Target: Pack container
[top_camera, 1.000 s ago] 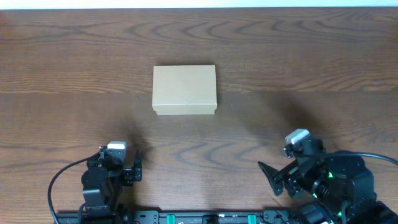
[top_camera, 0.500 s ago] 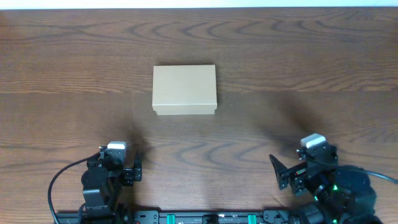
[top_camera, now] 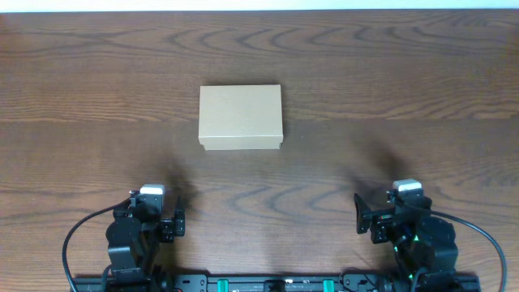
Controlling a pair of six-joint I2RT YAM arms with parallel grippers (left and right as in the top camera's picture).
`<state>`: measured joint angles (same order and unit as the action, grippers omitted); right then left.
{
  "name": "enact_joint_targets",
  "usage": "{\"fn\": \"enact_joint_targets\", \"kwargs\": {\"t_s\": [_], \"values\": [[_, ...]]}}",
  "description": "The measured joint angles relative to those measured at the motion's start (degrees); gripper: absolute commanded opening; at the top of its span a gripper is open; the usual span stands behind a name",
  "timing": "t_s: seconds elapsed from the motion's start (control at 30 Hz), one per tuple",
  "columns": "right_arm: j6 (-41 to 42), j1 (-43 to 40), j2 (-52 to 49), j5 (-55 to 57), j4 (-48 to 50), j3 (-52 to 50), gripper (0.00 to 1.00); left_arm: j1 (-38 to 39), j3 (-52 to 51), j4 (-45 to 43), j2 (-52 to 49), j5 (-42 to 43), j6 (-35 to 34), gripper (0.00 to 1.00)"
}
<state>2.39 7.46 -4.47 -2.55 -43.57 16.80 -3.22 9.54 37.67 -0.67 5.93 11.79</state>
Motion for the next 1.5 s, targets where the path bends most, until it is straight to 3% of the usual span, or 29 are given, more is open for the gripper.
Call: {"fn": "enact_joint_targets", "kwargs": {"t_s": [0.53,1.5], "values": [[1.97,-2.16,3.54,-0.98,0.13,-6.86,0.99,0.00,0.00,0.00,0.00,0.00,0.00,0.96],[1.99,-2.16,3.54,-1.95,0.42,-6.91,1.00,0.00,0.00,0.00,0.00,0.00,0.00,0.95]]}}
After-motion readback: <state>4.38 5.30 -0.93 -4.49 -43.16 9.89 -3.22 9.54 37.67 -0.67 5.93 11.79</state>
